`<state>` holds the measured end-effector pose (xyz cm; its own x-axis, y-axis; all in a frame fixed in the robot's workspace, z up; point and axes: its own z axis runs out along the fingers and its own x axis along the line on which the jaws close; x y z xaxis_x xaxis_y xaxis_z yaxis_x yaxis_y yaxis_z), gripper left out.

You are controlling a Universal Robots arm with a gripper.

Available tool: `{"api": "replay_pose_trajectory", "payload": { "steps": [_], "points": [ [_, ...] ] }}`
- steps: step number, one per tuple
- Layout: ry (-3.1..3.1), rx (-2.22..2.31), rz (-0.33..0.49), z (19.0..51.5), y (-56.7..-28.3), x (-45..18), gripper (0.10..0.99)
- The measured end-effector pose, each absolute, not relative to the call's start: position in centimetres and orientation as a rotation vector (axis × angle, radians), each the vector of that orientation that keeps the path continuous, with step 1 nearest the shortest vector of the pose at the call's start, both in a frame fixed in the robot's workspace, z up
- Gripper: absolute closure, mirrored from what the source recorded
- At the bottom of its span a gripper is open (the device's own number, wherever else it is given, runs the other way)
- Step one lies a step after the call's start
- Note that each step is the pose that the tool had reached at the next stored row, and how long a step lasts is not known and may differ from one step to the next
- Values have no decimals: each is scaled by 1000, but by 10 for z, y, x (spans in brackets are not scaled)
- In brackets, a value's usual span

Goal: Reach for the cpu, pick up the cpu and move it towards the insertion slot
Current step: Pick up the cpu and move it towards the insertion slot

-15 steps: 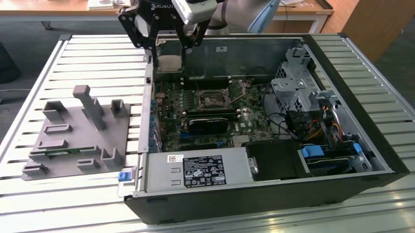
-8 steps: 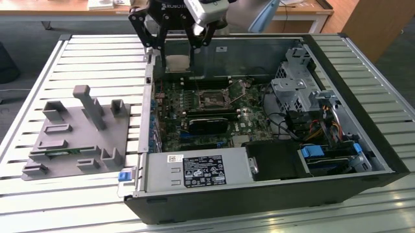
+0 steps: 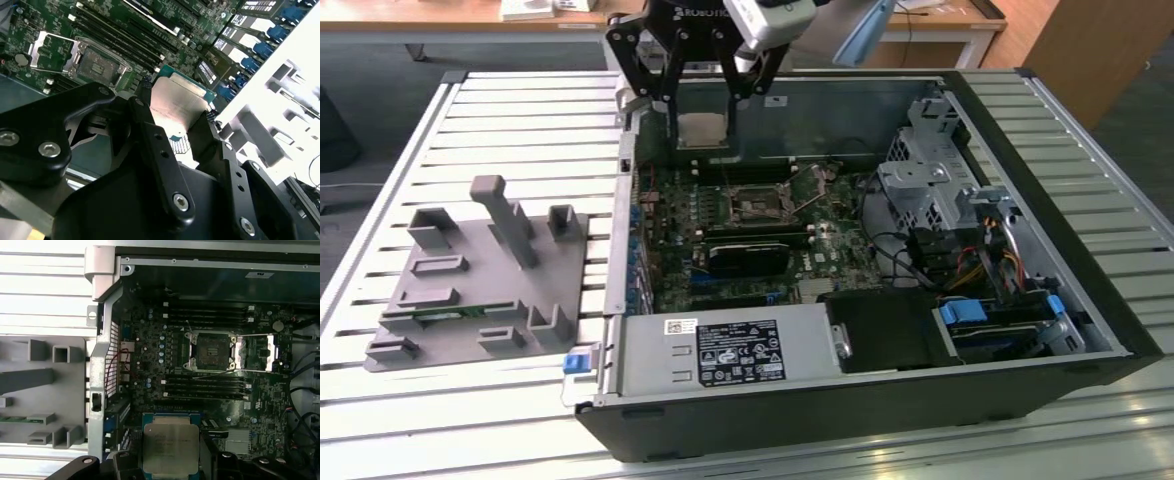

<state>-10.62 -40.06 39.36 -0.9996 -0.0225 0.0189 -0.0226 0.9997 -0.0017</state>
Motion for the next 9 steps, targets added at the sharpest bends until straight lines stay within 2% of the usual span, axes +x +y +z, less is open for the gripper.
{"api": "replay_pose_trajectory", "payload": {
  "steps": [9],
  "points": [
    [-3121,35,3,394,-401,-90,545]
  ]
}}
